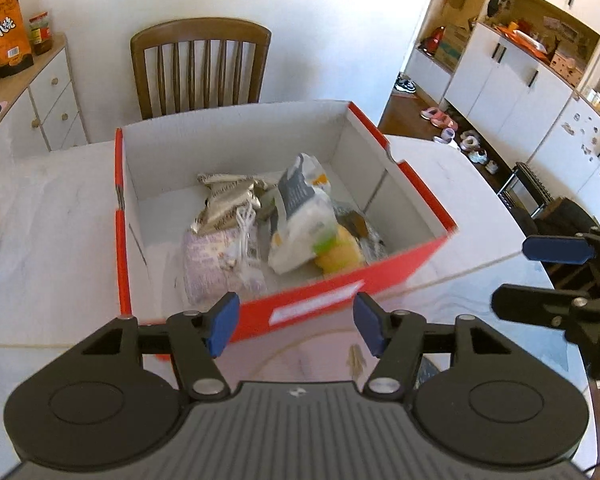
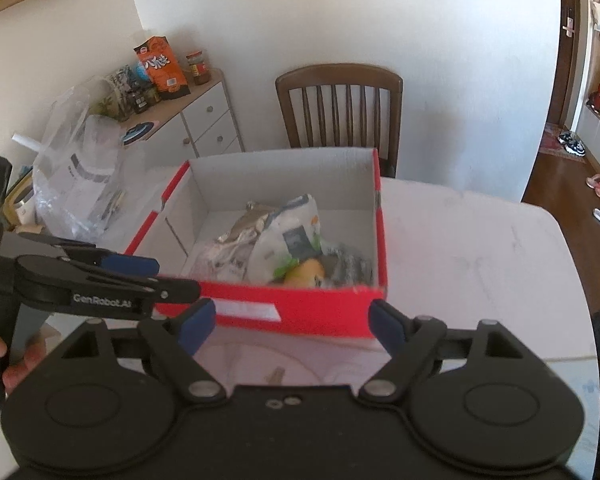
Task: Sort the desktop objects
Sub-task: 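Move both grippers back over the mat toward the remaining items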
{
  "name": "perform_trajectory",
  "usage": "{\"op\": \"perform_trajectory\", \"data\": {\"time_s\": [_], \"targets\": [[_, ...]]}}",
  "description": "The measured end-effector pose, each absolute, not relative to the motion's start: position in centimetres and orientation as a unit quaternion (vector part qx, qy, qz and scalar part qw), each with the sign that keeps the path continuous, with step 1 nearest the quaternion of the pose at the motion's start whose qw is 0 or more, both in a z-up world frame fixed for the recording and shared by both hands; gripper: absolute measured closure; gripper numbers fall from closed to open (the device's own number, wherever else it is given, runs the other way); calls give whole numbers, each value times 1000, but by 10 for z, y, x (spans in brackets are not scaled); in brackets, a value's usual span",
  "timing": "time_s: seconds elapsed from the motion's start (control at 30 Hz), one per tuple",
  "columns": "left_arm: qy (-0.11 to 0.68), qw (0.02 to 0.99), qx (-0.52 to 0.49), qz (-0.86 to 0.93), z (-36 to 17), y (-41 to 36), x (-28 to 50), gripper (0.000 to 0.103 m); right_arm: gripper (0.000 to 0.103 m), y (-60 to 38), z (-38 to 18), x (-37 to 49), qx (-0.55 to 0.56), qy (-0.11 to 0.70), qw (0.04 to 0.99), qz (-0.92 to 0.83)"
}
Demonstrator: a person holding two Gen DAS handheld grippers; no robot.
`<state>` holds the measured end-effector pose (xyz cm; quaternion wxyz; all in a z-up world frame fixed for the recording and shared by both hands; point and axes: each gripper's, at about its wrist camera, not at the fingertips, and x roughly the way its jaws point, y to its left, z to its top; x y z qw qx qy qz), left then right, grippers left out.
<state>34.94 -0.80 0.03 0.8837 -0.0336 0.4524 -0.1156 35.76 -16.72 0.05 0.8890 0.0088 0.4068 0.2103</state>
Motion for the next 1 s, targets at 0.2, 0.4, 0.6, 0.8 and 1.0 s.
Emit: {"op": "perform_trajectory", "data": {"time_s": [0.2, 0.4, 0.6, 0.8, 1.0], "targets": [[439, 889, -28, -127, 1, -8, 312, 41, 13, -191, -3, 325, 8, 405, 891, 205], [447, 883, -32, -139, -9, -10, 276, 40, 12, -205, -23, 288, -21, 417, 885, 205], [463, 873, -28, -154, -27, -16, 247, 24, 12, -207, -53, 256, -63, 437, 871, 214], [484, 860, -24, -158, -48, -20, 228, 2, 12, -200, -79, 236, -118, 450, 852, 241], [495, 851, -5, -174, -70, -28, 211, 0, 17, -196, -105, 233, -150, 464, 835, 253]]}}
